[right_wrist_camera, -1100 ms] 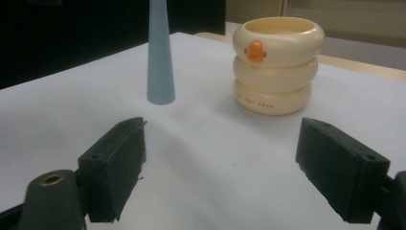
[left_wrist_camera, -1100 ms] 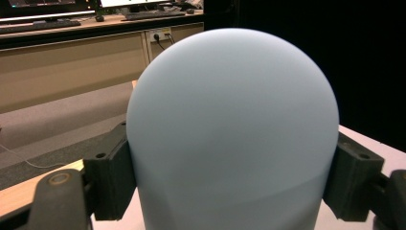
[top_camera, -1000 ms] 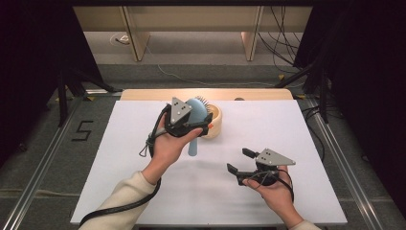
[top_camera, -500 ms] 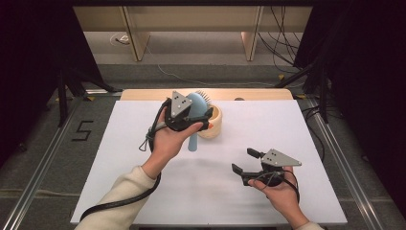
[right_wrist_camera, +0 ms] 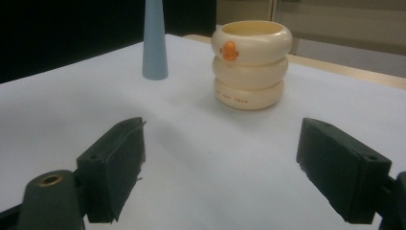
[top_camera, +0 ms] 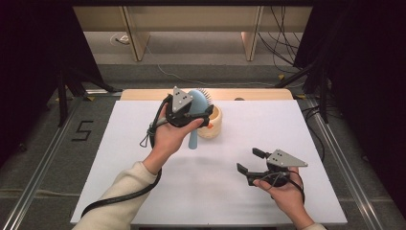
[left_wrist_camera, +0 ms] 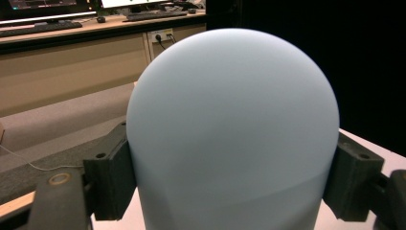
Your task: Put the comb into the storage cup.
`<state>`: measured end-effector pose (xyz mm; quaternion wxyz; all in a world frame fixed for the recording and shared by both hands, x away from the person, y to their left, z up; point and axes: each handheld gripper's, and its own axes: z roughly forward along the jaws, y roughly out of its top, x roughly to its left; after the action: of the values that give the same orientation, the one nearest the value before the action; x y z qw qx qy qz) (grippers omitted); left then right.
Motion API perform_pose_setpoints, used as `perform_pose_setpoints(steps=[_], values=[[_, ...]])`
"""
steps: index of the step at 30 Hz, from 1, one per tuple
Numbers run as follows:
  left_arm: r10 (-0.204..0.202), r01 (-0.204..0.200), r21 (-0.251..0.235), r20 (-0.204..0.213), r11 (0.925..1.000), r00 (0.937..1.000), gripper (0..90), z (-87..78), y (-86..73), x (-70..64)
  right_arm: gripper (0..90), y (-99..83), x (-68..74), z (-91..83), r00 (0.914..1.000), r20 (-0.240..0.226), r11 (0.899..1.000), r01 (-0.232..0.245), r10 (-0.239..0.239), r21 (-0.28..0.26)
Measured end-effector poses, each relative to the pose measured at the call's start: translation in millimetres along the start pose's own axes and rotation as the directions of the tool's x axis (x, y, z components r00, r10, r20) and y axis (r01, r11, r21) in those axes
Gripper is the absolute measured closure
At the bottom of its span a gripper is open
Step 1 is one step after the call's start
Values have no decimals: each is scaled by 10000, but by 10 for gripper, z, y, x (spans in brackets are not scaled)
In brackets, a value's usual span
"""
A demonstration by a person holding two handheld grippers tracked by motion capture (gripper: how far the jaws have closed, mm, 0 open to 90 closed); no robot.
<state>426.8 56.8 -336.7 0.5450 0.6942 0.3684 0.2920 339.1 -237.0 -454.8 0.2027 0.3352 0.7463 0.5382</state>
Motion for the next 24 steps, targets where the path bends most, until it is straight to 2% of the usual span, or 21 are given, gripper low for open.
perform_pose_setpoints(steps=[6,24], values=[[-100,99,-93,-79,9999,9999,195,19,15,22,178,-16,-25,-28,10000,78,10000,9,-9,26],[-73,72,-97,-136,9999,9999,195,70,91,58,178,-48,-86,-109,9996,259,10000,-83,83,1]])
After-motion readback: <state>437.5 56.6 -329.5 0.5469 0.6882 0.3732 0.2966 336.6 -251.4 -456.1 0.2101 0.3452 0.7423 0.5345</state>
